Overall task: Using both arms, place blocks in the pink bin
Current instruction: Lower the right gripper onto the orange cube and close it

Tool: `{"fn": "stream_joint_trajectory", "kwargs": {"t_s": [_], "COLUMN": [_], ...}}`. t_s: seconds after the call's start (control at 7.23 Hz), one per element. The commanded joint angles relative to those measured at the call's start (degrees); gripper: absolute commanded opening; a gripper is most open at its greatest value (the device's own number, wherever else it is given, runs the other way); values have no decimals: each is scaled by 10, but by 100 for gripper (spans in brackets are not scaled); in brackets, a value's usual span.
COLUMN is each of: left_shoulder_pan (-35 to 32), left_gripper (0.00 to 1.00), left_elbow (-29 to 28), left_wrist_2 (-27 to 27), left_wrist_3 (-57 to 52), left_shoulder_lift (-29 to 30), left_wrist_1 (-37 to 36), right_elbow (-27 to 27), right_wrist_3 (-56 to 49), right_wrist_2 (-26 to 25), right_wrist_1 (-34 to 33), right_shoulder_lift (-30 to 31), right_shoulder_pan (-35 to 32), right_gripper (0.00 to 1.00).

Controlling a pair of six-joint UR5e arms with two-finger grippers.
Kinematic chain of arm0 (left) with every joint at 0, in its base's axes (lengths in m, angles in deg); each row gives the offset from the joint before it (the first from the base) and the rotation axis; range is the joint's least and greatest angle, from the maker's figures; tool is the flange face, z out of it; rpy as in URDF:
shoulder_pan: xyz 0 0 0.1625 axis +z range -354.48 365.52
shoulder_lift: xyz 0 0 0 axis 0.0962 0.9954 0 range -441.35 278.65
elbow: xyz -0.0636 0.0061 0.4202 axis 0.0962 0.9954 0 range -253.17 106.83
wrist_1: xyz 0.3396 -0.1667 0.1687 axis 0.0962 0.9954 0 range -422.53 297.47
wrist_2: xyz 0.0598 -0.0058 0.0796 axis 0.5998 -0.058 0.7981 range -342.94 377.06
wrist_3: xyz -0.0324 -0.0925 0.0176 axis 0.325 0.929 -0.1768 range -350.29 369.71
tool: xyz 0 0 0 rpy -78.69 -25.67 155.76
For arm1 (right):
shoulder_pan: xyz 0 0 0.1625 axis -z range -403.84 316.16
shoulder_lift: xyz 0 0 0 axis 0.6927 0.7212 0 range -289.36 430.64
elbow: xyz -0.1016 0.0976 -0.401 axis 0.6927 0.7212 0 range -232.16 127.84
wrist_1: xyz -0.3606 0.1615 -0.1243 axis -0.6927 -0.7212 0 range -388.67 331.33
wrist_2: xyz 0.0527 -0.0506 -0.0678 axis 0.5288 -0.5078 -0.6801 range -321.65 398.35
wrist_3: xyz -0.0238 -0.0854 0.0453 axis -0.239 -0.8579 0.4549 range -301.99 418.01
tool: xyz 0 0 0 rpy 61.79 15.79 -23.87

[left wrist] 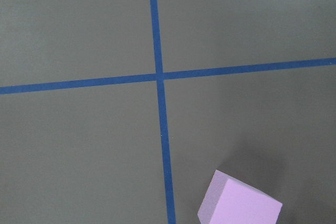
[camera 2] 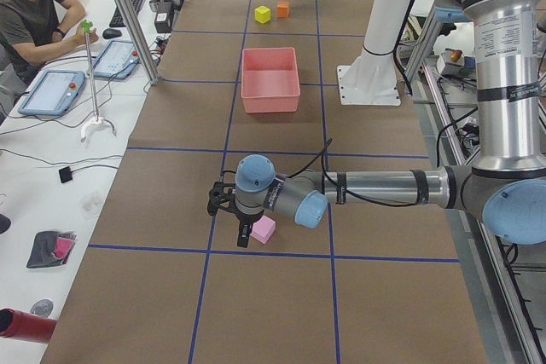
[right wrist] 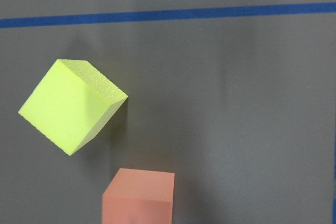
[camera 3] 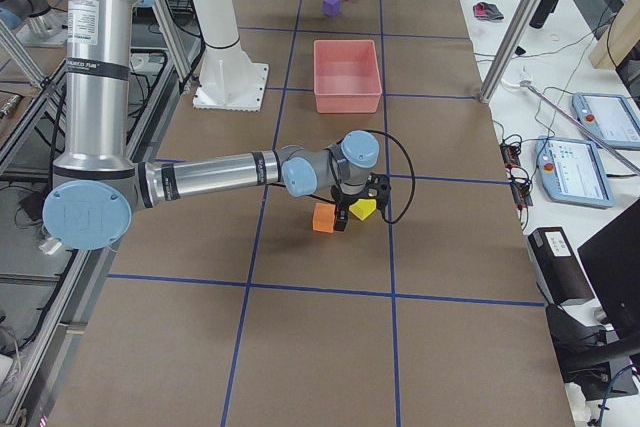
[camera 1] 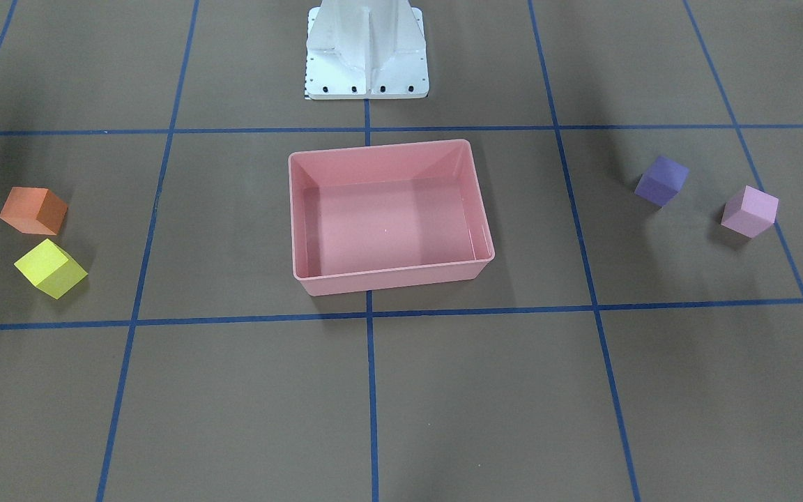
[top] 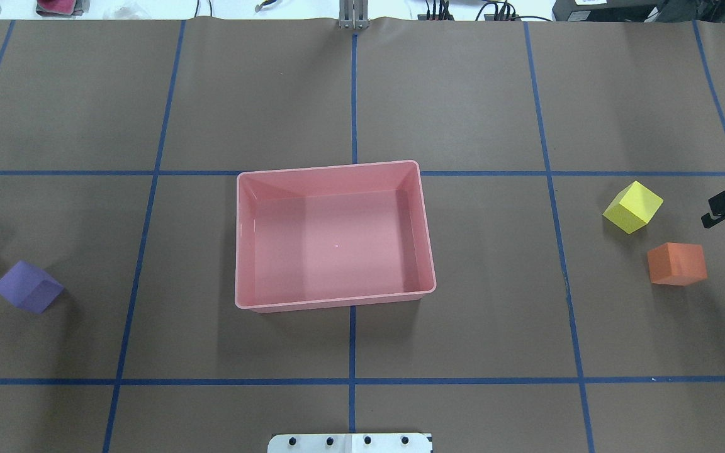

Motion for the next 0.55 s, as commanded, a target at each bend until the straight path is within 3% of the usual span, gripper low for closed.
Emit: {"fn": "stream_joint_trajectory", "kwargs": {"t_s": [0.0, 0.41], "left_shoulder_pan": [1, 1], "left_gripper": [100, 100], "left_elbow": [-1, -1], "left_wrist_2": [3, 4], "left_wrist_3": [11, 11], "left_shoulder_lift": [0, 0], "left_wrist_1": [-1, 0], "right_elbow": [0, 0], "right_wrist_3": [98, 99], "right_wrist_2": [-31, -97], "right_wrist_1": [111, 120], "right_shoulder_lift": [27, 37], "right_shoulder_pan": [46, 97], "right_gripper": [100, 100]}}
